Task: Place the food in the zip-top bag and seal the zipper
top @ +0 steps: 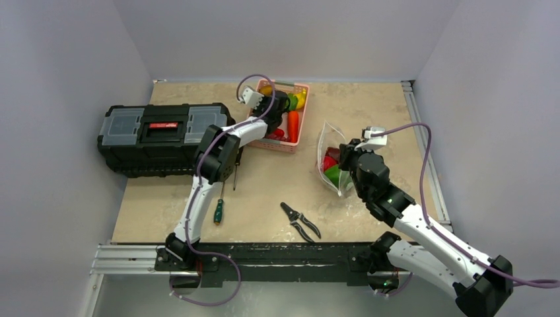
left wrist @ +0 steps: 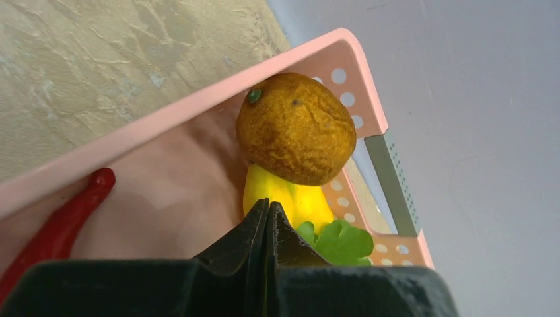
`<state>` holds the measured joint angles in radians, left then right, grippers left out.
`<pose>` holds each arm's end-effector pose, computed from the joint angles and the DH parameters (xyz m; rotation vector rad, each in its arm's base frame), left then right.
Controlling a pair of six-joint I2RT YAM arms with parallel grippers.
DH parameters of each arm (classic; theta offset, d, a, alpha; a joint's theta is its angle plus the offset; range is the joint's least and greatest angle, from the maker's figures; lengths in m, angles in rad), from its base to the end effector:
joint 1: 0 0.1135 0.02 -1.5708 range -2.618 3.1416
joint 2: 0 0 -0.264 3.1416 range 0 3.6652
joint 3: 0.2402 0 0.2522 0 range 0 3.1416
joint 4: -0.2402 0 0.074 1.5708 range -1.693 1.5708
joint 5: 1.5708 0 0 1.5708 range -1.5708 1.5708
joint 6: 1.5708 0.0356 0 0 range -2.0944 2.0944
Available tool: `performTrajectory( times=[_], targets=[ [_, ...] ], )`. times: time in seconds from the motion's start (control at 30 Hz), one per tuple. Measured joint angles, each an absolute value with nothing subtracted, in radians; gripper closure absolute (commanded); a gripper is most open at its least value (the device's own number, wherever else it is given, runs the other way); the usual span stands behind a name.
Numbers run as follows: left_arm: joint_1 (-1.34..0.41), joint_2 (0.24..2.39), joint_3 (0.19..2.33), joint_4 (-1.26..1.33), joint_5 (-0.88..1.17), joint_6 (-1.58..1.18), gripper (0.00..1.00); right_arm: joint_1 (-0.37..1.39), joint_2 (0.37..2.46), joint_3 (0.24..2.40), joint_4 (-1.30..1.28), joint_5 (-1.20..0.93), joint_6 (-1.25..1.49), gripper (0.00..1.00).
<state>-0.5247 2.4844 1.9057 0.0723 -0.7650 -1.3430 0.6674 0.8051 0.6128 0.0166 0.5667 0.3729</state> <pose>0.4919 -0.2562 0.1427 -1.1698 1.5653 -0.4452 0.1621 0.1034 0.2977 0.1588 1.7192 0.2749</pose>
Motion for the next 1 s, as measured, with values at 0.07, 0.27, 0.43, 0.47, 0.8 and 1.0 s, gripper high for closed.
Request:
performTrajectory(
  times=[0.07,0.27,0.43,0.47,0.8,1.0],
  targets=[
    [-0.525,2.445,1.853,0.097,-0.756,-1.312,1.00,0.667,0.805,0.613,0.017,0.567,0.373,1.00],
    [-0.526,2.343,1.772,0.177,-0.757,-1.236,1.00,0.667,0.803,0.613,0.015,0.566,0.373,1.00],
    [-0.526,2.301,1.744,0.231,-0.763,-1.206,1.00,0.667,0.797,0.613,0.015,0.566,0.373,1.00],
    [-0.526,2.299,1.740,0.237,-0.763,-1.201,0.95,0.667,0.797,0.613,0.015,0.566,0.373,1.00],
    [-0.525,2.336,1.784,0.242,-0.791,-1.192,0.44,0.666,0.797,0.613,0.015,0.566,0.373,1.00],
    [-0.524,2.439,1.864,0.282,-0.817,-1.194,0.46,0.666,0.798,0.613,0.015,0.566,0.373,1.00]
  ],
)
